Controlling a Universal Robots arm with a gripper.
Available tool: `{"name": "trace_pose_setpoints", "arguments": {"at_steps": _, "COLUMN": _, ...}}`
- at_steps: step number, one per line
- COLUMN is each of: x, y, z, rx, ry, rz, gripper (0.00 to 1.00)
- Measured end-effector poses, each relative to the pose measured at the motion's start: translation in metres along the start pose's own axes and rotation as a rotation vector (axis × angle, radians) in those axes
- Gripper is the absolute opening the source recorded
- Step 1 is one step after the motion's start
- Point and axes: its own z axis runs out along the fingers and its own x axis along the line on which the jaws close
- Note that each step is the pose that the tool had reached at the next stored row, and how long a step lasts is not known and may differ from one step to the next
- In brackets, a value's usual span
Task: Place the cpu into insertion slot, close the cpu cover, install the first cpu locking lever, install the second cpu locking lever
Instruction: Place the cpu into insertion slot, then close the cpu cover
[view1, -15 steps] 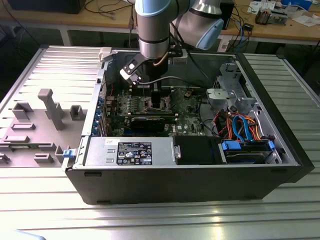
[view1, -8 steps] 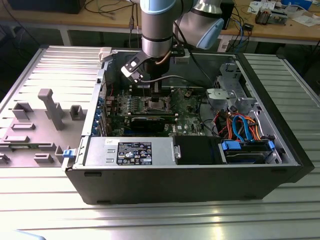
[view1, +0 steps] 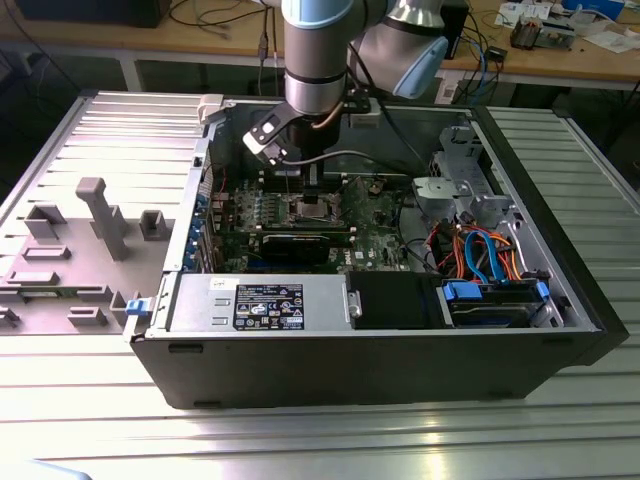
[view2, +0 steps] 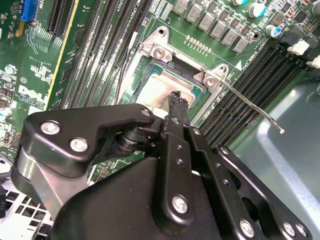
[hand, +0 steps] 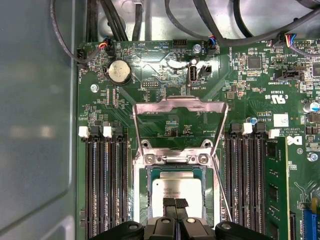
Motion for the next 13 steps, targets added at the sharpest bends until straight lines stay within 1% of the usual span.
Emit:
{"name": "trace_pose_setpoints", "arguments": {"at_steps": 1, "x": 0.0, "y": 0.0009, "z": 0.0, "rx": 0.003, "ry": 0.0, "rz": 0.0, "gripper": 0.11}}
{"name": "trace_pose_setpoints", "arguments": {"at_steps": 13, "x": 0.0, "y": 0.002, "z": 0.0, "rx": 0.0068, "ry": -0.0001, "rz": 0.0, "gripper": 0.11}}
